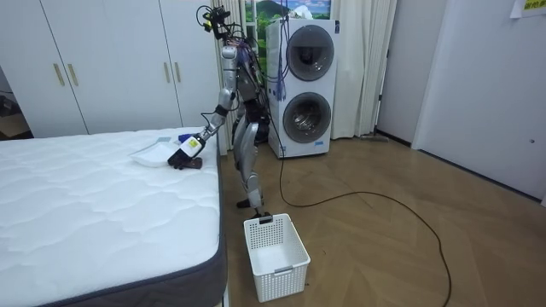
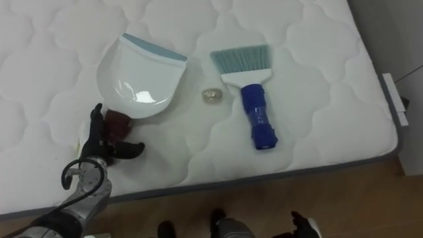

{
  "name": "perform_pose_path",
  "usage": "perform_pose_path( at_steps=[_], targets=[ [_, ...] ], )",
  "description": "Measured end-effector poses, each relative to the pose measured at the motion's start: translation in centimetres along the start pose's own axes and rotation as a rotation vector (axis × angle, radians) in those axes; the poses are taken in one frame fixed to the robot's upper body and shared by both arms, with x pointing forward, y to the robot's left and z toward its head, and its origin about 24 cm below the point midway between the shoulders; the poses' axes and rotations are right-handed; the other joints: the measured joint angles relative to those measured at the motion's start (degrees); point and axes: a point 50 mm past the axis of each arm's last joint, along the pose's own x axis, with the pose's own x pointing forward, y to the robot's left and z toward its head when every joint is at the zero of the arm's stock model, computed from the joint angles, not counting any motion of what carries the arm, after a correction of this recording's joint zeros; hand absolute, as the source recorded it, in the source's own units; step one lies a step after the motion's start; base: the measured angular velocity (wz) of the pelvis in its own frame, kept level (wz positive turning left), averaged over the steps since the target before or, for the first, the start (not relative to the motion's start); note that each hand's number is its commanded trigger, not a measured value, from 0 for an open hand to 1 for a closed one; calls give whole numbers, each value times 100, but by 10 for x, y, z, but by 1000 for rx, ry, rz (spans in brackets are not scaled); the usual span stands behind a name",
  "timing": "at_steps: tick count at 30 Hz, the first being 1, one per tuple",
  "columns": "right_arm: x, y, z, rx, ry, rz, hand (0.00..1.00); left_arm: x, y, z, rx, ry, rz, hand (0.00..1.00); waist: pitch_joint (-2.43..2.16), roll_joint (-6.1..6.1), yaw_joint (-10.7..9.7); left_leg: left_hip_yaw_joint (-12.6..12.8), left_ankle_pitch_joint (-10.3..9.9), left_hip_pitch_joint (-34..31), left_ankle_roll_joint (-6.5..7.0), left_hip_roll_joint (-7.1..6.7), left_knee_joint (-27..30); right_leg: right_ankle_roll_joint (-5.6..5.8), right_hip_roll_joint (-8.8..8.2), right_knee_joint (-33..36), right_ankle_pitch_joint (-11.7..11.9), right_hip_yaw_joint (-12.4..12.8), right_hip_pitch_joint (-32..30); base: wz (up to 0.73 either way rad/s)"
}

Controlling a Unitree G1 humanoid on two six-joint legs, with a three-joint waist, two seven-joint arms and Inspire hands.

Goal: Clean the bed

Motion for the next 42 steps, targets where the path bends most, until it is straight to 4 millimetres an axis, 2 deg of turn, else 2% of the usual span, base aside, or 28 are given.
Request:
perform_pose_path(
  at_steps=[3,8,14,25,37,39,42],
  targets=[
    [0,1,0,5,-3,-4,0,1,2,-2,13,11,2,100,-7,-1,-1,9,0,2,0,1,-2,1,-1,-7,1,1,1,0],
    [-1,3,-2,3,3,5,0,8,17,-4,49,33,39,100,-20,14,5,15,1,16,2,-6,-8,2,-11,-3,1,2,5,0],
    [-2,3,-8,12,31,4,0,8,18,-8,70,75,30,100,-25,15,0,22,2,21,3,-11,-10,6,-21,-2,3,0,9,0],
    [-3,3,-16,11,68,-22,0,0,3,-21,53,159,-59,100,-32,25,22,36,2,58,3,-11,-22,4,-27,37,2,12,13,0],
    [-4,2,-20,4,99,-29,0,-4,1,-29,35,207,-72,100,-75,13,37,140,8,180,12,-23,-117,10,-38,19,1,91,66,-3],
    [-4,2,-20,4,98,-28,0,-4,2,-32,52,218,-73,100,-101,16,43,140,8,215,12,-19,-121,15,-32,4,-2,88,107,0],
    [-3,1,-18,7,94,-33,0,-4,4,-33,81,219,-77,100,-106,25,61,139,8,202,11,-9,-96,15,-27,9,-2,83,108,0]
  ],
)
